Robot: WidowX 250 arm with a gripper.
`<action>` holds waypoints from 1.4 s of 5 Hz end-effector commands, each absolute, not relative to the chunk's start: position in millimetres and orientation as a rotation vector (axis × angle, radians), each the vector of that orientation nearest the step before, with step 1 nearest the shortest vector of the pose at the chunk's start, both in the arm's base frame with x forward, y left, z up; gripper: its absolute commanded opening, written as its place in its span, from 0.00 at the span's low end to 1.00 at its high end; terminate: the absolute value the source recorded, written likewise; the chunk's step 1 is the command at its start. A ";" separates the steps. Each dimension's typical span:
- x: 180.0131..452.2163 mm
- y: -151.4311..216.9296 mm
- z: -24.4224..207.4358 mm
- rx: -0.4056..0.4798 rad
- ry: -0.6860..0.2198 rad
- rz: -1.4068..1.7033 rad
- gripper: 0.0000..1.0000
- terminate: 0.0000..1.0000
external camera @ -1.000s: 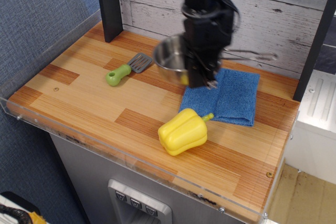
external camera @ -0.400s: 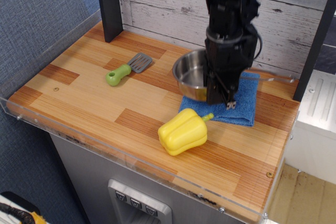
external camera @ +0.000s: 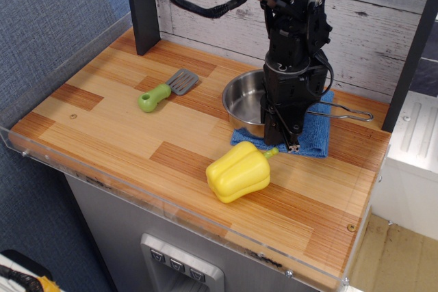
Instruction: Put pan on towel
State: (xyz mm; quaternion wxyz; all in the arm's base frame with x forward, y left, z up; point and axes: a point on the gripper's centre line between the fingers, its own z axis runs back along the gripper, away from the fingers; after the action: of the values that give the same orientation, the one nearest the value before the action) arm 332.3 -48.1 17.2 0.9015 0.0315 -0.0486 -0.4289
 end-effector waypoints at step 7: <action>319.6 65.2 106.6 0.144 -0.079 -0.302 1.00 0.00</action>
State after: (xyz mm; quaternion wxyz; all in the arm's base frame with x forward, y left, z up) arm 320.9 66.6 89.0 0.9863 0.0631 -0.0132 -0.1521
